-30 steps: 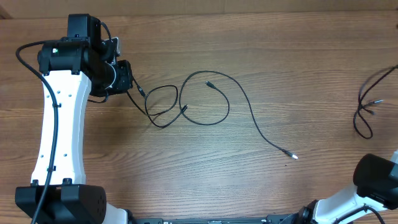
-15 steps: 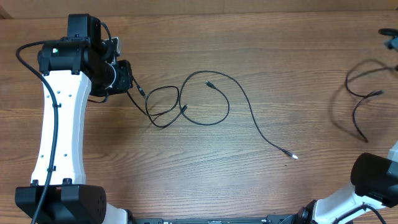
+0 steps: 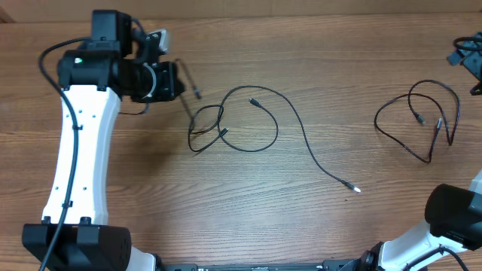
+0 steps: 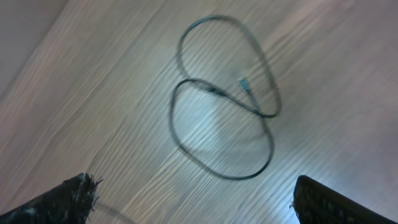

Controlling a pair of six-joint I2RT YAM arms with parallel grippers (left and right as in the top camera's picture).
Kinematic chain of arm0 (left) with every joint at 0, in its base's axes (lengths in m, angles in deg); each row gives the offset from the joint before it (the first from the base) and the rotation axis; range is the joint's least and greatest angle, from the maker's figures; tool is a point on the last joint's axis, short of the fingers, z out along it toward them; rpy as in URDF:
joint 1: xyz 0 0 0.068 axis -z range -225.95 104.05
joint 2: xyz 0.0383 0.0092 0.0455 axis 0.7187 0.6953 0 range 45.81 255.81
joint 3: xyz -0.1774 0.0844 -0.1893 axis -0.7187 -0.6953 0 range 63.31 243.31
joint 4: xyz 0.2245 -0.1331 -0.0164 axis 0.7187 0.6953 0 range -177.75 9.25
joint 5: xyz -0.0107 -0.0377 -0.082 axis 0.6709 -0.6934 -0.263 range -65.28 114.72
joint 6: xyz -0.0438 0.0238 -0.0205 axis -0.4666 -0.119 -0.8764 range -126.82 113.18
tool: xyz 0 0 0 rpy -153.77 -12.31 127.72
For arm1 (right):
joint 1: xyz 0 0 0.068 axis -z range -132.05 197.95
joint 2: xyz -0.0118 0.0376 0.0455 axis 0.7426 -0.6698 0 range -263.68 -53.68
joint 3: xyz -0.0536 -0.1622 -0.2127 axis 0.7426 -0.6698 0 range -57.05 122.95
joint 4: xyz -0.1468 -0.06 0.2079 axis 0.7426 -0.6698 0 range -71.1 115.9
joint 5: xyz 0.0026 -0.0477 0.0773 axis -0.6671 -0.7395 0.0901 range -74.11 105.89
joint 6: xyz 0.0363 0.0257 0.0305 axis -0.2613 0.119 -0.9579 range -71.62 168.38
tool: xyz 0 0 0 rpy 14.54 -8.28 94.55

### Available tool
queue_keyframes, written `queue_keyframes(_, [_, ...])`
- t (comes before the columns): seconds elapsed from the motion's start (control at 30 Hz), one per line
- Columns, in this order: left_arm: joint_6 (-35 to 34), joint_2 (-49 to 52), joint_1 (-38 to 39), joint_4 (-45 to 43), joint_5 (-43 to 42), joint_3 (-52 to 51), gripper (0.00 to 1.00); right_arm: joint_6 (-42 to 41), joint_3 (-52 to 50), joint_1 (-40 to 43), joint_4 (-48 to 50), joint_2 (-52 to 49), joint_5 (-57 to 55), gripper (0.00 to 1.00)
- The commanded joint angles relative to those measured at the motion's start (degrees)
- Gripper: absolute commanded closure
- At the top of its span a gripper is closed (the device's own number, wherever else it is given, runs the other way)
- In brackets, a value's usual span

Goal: Untangle cables

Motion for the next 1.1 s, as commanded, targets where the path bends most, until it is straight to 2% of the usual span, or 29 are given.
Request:
queue_keyframes(0.0, [12.46, -0.72, 3.26, -2.47, -22.8, 1.29, 0.96, 10.05, -0.24, -0.96, 0.09, -0.17, 13.92, 0.0])
queue_keyframes(0.03, [16.0, -0.72, 4.11, -3.04, -27.39, 1.29, 0.96, 11.72, -0.24, -1.38, 0.04, -0.17, 15.74, 0.0])
queue_keyframes(0.1, [17.94, -0.72, 4.94, -4.26, -30.29, 1.31, 0.94, 12.61, -0.24, -2.43, 0.02, -0.17, 16.31, 0.0])
queue_keyframes(0.27, [17.62, -0.72, 4.11, -6.03, -25.9, 1.31, 0.86, 13.79, -0.24, -6.05, -0.11, -0.17, 16.33, 0.0])
queue_keyframes(0.33, [16.11, -0.72, 3.34, -5.77, -22.51, 1.31, 0.84, 14.75, -0.24, -8.07, -0.11, -0.17, 16.33, 0.0])
queue_keyframes(0.47, [12.37, -0.72, 3.04, -4.35, -9.42, 1.29, 0.71, 16.37, -0.31, -12.79, -0.74, -0.17, 16.02, 0.0])
queue_keyframes(0.7, [5.97, -0.72, 2.91, 2.25, 12.31, 1.29, 0.66, 15.21, -1.11, -19.43, -4.22, -0.24, 10.64, 0.0])
queue_keyframes(0.8, [1.36, -0.72, 2.58, 5.35, 19.19, 1.29, 0.59, 14.6, -3.1, -20.79, -4.24, -0.11, 10.21, 0.0])
queue_keyframes(0.9, [-2.58, -0.72, 1.84, 9.29, 24.48, 1.29, 0.56, 14.49, -7.52, -21.46, -4.24, 0.96, 9.79, 0.0])
queue_keyframes(1.07, [-4.11, -0.72, 0.72, 17.35, 27.23, 1.29, 0.55, 11.3, -18.86, -21.57, -4.24, 5.62, 6.4, 0.0])
